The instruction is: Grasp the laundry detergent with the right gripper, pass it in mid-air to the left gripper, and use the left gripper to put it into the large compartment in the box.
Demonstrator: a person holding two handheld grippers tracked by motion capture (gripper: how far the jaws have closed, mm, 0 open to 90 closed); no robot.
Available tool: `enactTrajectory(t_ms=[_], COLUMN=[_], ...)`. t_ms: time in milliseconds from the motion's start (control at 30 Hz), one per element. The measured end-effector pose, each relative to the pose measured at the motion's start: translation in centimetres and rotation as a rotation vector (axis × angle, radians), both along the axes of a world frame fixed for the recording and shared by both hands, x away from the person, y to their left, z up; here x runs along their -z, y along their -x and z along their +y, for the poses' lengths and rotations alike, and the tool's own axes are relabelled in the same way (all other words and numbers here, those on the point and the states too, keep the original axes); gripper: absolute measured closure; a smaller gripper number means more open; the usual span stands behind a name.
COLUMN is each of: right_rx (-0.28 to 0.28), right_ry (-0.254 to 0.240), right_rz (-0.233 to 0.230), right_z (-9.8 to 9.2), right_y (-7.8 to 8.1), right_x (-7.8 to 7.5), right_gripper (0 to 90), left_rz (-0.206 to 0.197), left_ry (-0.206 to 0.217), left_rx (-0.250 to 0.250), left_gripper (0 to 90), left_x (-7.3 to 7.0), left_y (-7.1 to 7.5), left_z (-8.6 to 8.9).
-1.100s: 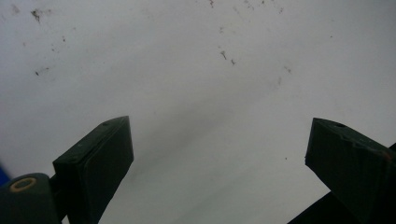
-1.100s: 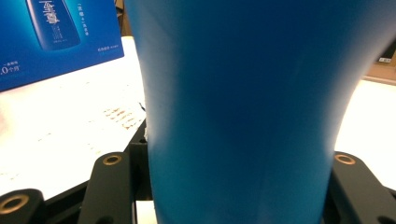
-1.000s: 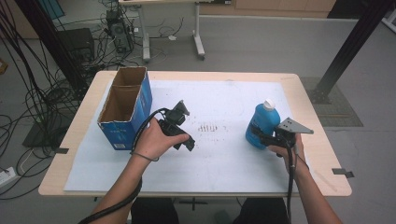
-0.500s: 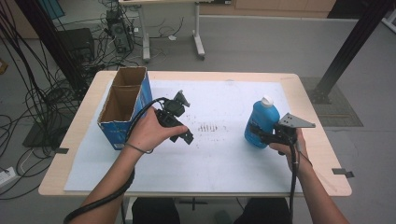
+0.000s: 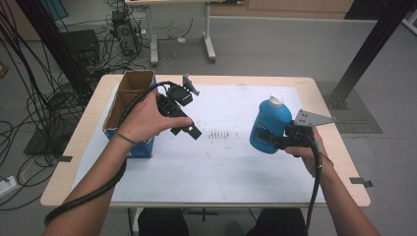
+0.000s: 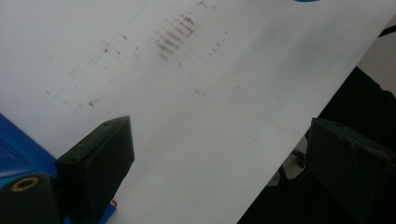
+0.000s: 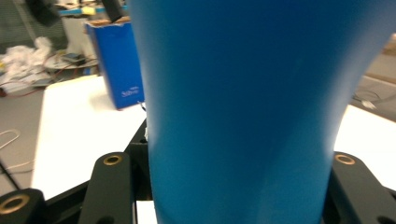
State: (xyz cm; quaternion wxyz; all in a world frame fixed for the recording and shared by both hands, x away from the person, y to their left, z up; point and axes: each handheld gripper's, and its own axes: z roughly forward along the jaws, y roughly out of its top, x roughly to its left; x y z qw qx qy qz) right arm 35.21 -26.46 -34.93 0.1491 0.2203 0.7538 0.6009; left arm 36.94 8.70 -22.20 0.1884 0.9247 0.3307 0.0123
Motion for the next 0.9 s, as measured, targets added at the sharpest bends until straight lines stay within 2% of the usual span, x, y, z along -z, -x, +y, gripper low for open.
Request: enactTrajectory(t_ms=[167,267,367,500,633,733,900], right_rx=[-0.069,-0.113,-0.158,-0.218,-0.273,-0.3,-0.34], right_ry=[-0.012,-0.009,-0.013,-0.003,-0.005,-0.001,0.002], right_rz=[-0.003,0.001,0.006,0.006,0.018,0.018,0.022], right_z=[0.5,0.8,1.3,2.0,2.7,3.1,3.5], right_y=[0.2,0.3,0.4,0.6,0.8,0.9,1.0], right_x=[-1.4,-2.0,-2.4,-2.7,-2.9,-3.1,-3.3], right_gripper=[44.5,44.5,44.4,44.4,44.4,44.4,44.4], left_rz=[-0.005,-0.005,-0.007,-0.006,-0.003,0.005,0.017], left_ry=[0.012,-0.004,-0.026,-0.015,-0.021,-0.015,-0.028], left_rx=[0.069,0.11,0.167,0.25,0.29,0.315,0.357], left_gripper=[8.6,8.6,8.8,9.1,9.1,9.1,9.4], left_x=[-1.6,-2.3,-2.7,-3.4,-3.9,-4.3,-4.9], left_y=[0.5,0.8,1.1,1.5,1.6,1.6,1.8], left_z=[-0.1,-0.4,-0.7,-1.3,-1.7,-1.9,-2.4])
